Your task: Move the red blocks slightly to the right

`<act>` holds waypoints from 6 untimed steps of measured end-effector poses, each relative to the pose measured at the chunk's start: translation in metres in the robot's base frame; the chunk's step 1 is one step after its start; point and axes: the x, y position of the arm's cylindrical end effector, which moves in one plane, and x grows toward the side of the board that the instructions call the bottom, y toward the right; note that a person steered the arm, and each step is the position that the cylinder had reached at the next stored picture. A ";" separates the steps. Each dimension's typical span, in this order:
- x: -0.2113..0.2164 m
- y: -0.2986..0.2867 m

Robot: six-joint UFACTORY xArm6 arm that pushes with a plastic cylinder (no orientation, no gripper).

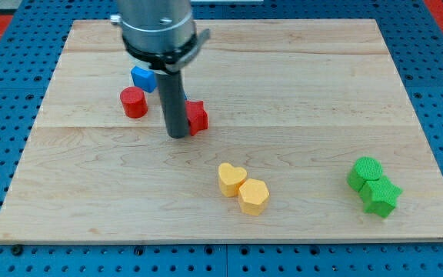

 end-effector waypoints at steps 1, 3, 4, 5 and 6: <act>0.016 0.030; 0.018 0.155; 0.077 0.190; 0.130 0.143; 0.142 0.073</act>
